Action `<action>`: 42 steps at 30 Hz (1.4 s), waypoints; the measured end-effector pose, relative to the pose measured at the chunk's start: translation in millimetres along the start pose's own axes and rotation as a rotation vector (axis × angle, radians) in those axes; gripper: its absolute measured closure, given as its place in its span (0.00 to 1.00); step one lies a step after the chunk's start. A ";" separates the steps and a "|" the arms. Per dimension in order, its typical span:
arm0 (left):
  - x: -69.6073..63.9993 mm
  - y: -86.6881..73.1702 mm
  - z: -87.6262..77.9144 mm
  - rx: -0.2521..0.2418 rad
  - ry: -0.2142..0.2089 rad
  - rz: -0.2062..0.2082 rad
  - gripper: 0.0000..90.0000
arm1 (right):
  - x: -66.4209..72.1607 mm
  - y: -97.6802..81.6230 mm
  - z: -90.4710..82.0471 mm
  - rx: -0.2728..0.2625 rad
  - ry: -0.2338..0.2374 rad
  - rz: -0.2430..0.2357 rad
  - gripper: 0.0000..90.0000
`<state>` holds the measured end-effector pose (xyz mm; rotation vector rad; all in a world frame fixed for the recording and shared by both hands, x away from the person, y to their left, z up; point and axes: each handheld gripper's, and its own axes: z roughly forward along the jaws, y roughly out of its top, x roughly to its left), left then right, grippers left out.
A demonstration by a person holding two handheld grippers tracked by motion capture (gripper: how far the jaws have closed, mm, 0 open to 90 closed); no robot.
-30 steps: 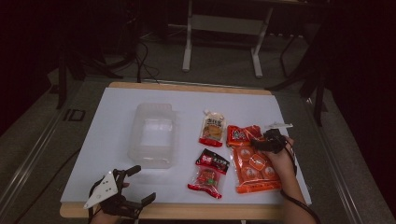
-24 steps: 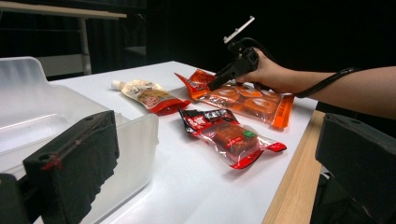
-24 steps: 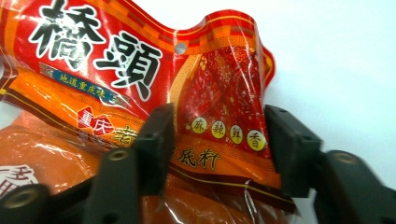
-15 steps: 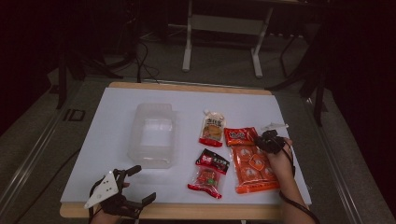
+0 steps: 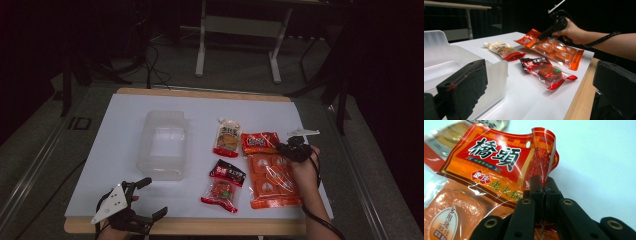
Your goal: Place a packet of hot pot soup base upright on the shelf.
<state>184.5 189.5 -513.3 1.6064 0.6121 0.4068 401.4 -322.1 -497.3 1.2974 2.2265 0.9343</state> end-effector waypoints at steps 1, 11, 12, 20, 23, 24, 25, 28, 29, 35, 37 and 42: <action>0.0 0.0 0.1 0.000 0.000 0.000 0.00 | 0.8 1.4 -3.6 -0.007 0.002 -0.003 0.98; -0.3 0.2 0.7 0.002 0.003 0.000 0.00 | 8.5 10.2 -32.9 -0.107 0.023 -0.021 0.98; -0.5 0.2 0.9 0.002 0.002 0.001 0.00 | 9.4 10.6 -35.9 -0.121 0.025 -0.020 0.98; -2.5 0.3 4.6 0.010 -0.007 0.000 0.00 | 19.5 15.9 -63.0 -0.198 0.047 -0.049 0.98; -3.0 0.7 4.9 0.008 -0.008 0.002 0.00 | 23.5 16.7 -71.1 -0.223 0.049 -0.059 0.98; -3.1 0.8 4.7 0.007 -0.006 0.003 0.00 | 25.0 16.6 -73.9 -0.234 0.052 -0.060 0.98; -3.2 0.9 4.6 0.007 -0.007 0.003 0.00 | 26.4 16.7 -76.6 -0.244 0.053 -0.064 0.98; -3.0 0.8 4.5 0.005 -0.006 0.001 0.00 | 32.7 16.1 -88.4 -0.283 0.060 -0.075 0.98; -3.1 0.8 4.6 0.004 -0.007 0.002 0.00 | 34.1 15.8 -91.2 -0.291 0.064 -0.078 0.98; -3.8 0.7 5.3 0.006 -0.012 0.000 0.00 | 43.7 11.0 -111.4 -0.342 0.064 -0.103 0.98; -4.9 0.8 6.3 0.006 -0.014 0.000 0.00 | 48.8 9.5 -122.4 -0.368 0.079 -0.113 0.98; -7.1 0.8 7.2 0.008 -0.020 0.007 0.00 | 56.5 4.1 -134.9 -0.395 0.087 -0.120 0.98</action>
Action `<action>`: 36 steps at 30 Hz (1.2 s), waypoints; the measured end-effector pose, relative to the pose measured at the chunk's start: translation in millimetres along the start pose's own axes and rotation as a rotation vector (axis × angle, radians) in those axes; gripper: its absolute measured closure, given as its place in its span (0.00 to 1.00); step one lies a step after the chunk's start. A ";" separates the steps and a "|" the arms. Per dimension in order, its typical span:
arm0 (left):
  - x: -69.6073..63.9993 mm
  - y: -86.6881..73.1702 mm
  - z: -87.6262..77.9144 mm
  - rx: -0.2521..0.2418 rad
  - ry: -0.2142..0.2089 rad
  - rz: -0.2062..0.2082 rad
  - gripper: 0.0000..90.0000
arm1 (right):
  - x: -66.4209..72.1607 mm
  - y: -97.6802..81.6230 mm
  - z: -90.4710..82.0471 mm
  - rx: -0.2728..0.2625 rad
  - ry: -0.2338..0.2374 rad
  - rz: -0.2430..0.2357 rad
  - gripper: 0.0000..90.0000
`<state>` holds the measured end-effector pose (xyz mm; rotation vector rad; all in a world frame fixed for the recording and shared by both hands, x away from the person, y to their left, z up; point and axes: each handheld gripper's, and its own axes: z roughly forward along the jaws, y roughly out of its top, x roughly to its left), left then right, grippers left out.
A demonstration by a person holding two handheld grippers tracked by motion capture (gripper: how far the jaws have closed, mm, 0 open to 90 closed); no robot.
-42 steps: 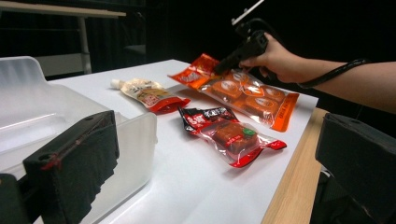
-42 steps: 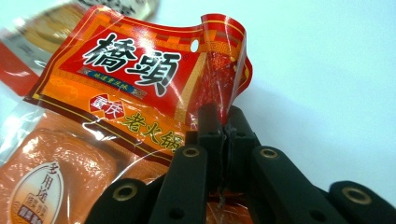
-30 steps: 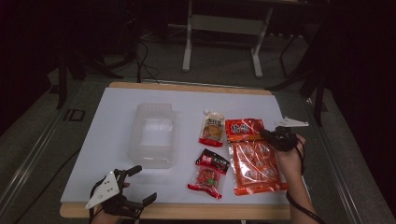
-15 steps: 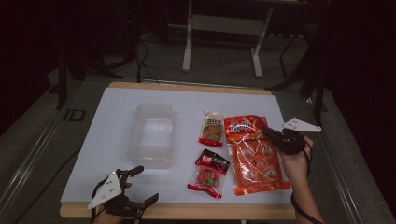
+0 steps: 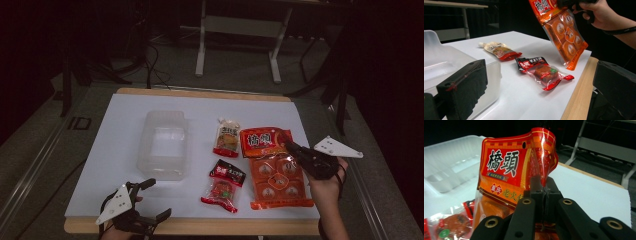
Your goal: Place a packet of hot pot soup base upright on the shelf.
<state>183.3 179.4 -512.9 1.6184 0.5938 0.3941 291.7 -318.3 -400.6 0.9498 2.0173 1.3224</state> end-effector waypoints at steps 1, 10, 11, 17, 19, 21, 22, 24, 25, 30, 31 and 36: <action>0.0 0.0 0.1 0.000 0.000 -0.001 0.00 | 1.0 -0.2 -2.8 -0.011 0.005 0.002 0.98; -2.1 -1.2 2.0 0.012 -0.012 0.003 0.00 | 19.7 8.5 -20.3 -0.051 0.050 -0.027 0.98; -2.1 -1.2 2.0 0.012 -0.012 0.003 0.00 | 19.7 8.5 -20.3 -0.051 0.050 -0.027 0.98; -6.3 1.0 4.8 0.013 -0.012 0.018 0.00 | 36.6 25.1 -37.4 -0.102 0.100 -0.064 0.99; -9.7 5.0 8.1 0.021 -0.019 0.046 0.00 | 44.3 34.6 -43.3 -0.118 0.107 -0.100 0.99; -13.7 10.5 11.4 0.015 -0.036 0.057 0.00 | 50.5 44.3 -46.4 -0.136 0.101 -0.131 0.99; -15.8 13.2 13.3 0.009 -0.047 0.058 0.00 | 52.1 49.2 -47.2 -0.141 0.099 -0.142 0.99; -19.6 18.6 17.5 0.007 -0.069 0.062 0.00 | 53.4 58.4 -47.5 -0.156 0.096 -0.152 0.99; -20.7 21.6 19.6 0.007 -0.080 0.060 0.00 | 53.9 62.5 -47.8 -0.163 0.095 -0.156 0.99; -22.7 38.5 31.4 -0.013 -0.127 0.045 0.00 | 61.0 77.9 -50.4 -0.205 0.126 -0.160 0.99; -22.2 42.1 34.1 -0.009 -0.131 0.053 0.00 | 63.2 79.8 -50.5 -0.212 0.131 -0.162 0.99; -15.7 59.4 46.1 -0.019 -0.168 0.017 0.00 | 72.7 86.6 -51.0 -0.231 0.188 -0.159 0.99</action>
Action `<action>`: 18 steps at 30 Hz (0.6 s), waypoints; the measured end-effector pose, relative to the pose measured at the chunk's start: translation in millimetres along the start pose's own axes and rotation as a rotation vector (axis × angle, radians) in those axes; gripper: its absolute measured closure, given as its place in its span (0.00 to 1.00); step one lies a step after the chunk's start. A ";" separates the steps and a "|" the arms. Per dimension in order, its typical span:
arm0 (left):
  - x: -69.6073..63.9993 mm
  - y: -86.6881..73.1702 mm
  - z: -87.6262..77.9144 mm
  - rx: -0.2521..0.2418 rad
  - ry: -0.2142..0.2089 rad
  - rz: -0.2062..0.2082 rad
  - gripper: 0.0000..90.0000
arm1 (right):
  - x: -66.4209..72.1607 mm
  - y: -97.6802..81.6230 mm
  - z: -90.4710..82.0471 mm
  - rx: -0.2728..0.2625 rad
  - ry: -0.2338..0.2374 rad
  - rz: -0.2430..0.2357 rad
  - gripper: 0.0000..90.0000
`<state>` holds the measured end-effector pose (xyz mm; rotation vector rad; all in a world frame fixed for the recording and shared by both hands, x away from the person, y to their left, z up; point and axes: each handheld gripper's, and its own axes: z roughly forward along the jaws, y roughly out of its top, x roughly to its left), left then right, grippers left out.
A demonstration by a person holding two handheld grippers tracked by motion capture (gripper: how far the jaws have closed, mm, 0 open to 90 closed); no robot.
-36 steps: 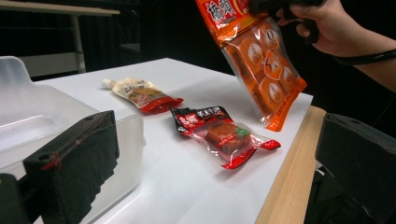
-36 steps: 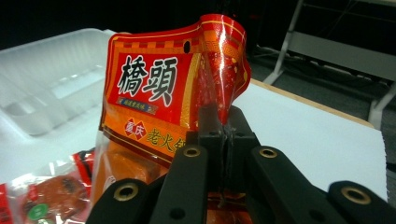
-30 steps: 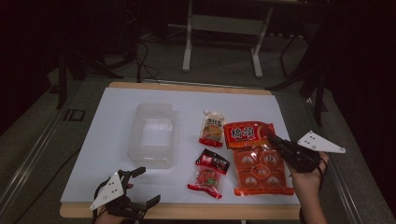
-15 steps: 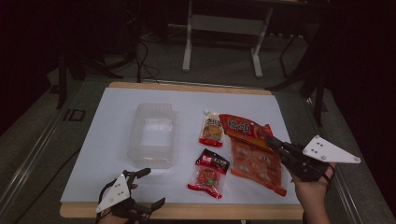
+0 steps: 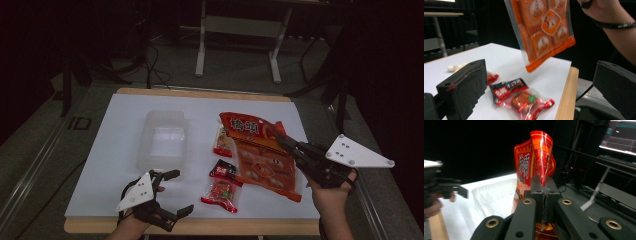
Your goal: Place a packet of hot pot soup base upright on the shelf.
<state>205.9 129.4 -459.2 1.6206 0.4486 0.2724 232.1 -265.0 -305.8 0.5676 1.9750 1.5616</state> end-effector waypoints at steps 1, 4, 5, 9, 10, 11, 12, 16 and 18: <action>2.5 2.9 2.0 -0.002 -0.010 -0.014 0.00 | 2.3 1.7 0.2 -0.004 0.009 -0.006 0.99; 9.0 12.1 8.8 0.009 -0.006 -0.015 0.00 | 9.8 7.3 1.1 -0.015 0.034 -0.020 0.99; 10.7 15.4 10.9 0.006 -0.007 -0.012 0.00 | 12.1 9.2 1.6 -0.015 0.043 -0.024 0.99; 17.9 29.2 21.4 -0.008 -0.026 -0.012 0.00 | 21.3 15.8 4.7 -0.023 0.073 -0.043 0.99; 19.3 32.4 24.1 -0.015 -0.030 -0.008 0.00 | 23.2 17.2 5.6 -0.025 0.084 -0.043 0.99; 20.7 35.7 26.6 -0.017 -0.047 0.001 0.00 | 25.0 18.6 6.7 -0.025 0.088 -0.050 0.99; 21.5 39.1 29.1 -0.015 -0.052 0.015 0.00 | 26.6 19.9 8.0 -0.028 0.093 -0.051 0.99; 25.0 48.9 36.8 -0.013 -0.088 0.056 0.00 | 31.0 24.1 11.9 -0.037 0.116 -0.054 0.99; 28.5 53.5 40.9 -0.014 -0.112 0.054 0.00 | 32.9 25.6 13.4 -0.040 0.124 -0.060 0.99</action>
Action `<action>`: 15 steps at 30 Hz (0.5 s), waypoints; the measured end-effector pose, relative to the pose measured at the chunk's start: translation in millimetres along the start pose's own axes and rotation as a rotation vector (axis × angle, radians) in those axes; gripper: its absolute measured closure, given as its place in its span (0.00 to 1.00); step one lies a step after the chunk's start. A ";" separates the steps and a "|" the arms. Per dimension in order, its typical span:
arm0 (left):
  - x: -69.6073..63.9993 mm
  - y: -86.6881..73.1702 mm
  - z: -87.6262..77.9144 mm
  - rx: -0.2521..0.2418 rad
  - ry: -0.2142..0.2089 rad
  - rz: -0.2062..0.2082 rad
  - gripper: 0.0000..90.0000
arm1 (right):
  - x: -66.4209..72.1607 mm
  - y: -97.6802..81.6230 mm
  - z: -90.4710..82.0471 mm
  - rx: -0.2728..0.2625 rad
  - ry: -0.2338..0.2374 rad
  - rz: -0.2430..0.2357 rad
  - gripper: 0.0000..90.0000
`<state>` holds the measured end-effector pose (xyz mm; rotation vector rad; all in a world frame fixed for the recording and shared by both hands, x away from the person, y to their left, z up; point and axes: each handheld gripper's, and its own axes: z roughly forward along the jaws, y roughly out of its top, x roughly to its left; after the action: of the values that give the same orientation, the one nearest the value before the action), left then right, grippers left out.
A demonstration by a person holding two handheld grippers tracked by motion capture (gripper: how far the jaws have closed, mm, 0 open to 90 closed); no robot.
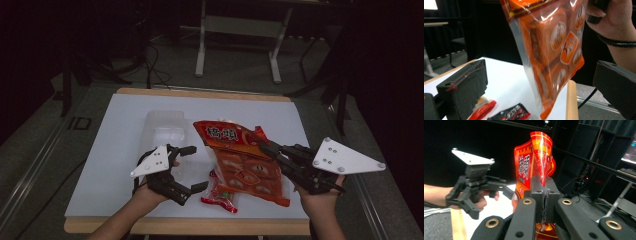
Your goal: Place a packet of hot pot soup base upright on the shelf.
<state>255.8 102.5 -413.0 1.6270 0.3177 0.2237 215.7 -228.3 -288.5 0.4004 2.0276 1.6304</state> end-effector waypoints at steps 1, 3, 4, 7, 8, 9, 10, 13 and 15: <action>1.7 1.4 1.4 0.004 -0.003 0.005 0.03 | 1.4 1.2 1.7 -0.001 0.005 -0.001 0.99; 6.2 4.9 6.3 0.016 -0.009 0.013 0.05 | 2.2 2.5 4.5 -0.002 0.018 -0.003 0.99; 8.3 6.2 8.7 0.026 -0.019 0.010 0.05 | 3.2 3.1 6.5 -0.003 0.022 -0.004 0.99; 9.8 7.5 12.9 0.033 -0.044 0.022 0.05 | 4.6 3.9 9.4 -0.004 0.031 -0.007 0.99; 11.4 8.5 20.4 0.037 -0.074 0.026 0.05 | 5.0 4.1 10.4 -0.006 0.035 -0.006 0.99; 12.1 8.7 22.9 0.032 -0.097 0.022 0.07 | 5.4 4.7 13.6 -0.010 0.045 -0.006 0.99; 11.9 9.1 25.1 0.028 -0.086 0.026 0.08 | 5.6 4.9 14.7 -0.010 0.050 -0.005 0.99; 13.6 10.3 28.6 -0.004 -0.127 0.020 0.18 | 6.8 5.0 17.5 -0.009 0.055 -0.009 0.99; 14.7 10.6 29.4 -0.003 -0.155 0.020 0.34 | 6.9 4.6 18.3 -0.009 0.058 -0.007 0.99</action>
<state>280.1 79.1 -405.6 1.6342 0.1825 0.1120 219.6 -208.5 -288.2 0.3458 2.0615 1.6640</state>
